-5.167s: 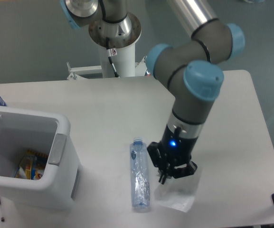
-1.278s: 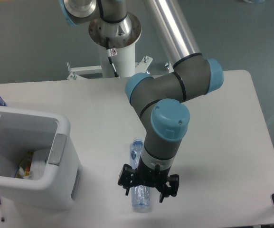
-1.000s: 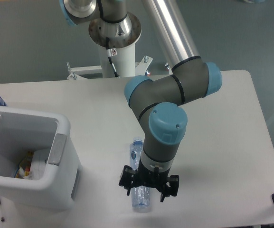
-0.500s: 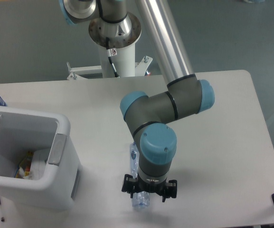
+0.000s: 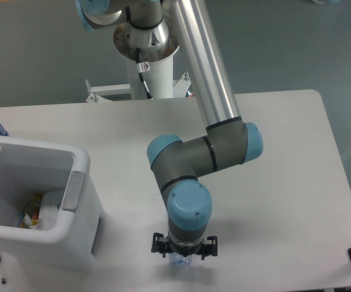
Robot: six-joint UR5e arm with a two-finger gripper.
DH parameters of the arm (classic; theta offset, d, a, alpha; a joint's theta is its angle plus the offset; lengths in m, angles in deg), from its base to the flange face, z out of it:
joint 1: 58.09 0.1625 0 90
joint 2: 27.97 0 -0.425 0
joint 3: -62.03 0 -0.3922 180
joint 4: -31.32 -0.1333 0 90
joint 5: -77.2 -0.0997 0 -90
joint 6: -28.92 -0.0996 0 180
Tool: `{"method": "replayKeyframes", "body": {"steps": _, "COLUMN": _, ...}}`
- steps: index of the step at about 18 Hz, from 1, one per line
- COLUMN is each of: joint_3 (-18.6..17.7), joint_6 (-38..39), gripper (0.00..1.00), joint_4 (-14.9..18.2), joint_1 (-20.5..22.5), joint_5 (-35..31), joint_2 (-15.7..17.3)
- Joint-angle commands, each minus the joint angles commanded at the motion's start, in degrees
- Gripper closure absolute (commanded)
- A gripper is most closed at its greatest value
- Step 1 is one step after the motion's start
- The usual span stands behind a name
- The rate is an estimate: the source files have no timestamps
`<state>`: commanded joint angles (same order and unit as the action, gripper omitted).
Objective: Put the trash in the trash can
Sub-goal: 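Close the gripper around the bottle's middle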
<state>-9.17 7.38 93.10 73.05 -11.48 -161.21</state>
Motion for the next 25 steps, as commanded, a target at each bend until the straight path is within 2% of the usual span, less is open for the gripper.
{"method": "replayKeyframes", "body": {"steps": 3, "joint_3": -0.09, "joint_6": 0.09, "gripper": 0.01, "joint_4": -0.09, "joint_1": 0.00, "joint_5": -0.79, "joint_2": -0.35}}
{"method": "replayKeyframes", "body": {"steps": 7, "joint_3": -0.09, "joint_6": 0.09, "gripper": 0.03, "joint_4": -0.09, "joint_1": -0.97, "joint_5": -5.09, "joint_2": -1.41}}
{"method": "replayKeyframes", "body": {"steps": 19, "joint_3": -0.18, "joint_6": 0.09, "gripper": 0.04, "joint_4": -0.17, "joint_1": -1.32, "joint_5": -6.06, "joint_2": -1.76}}
{"method": "replayKeyframes", "body": {"steps": 20, "joint_3": -0.18, "joint_6": 0.09, "gripper": 0.07, "joint_4": -0.17, "joint_1": -1.32, "joint_5": -6.06, "joint_2": -1.76}}
{"method": "replayKeyframes", "body": {"steps": 22, "joint_3": -0.18, "joint_6": 0.18, "gripper": 0.21, "joint_4": -0.17, "joint_1": -1.41, "joint_5": -6.06, "joint_2": -1.76}}
{"method": "replayKeyframes", "body": {"steps": 25, "joint_3": -0.18, "joint_6": 1.05, "gripper": 0.49, "joint_4": -0.17, "joint_1": -1.85, "joint_5": -6.06, "joint_2": -1.76}}
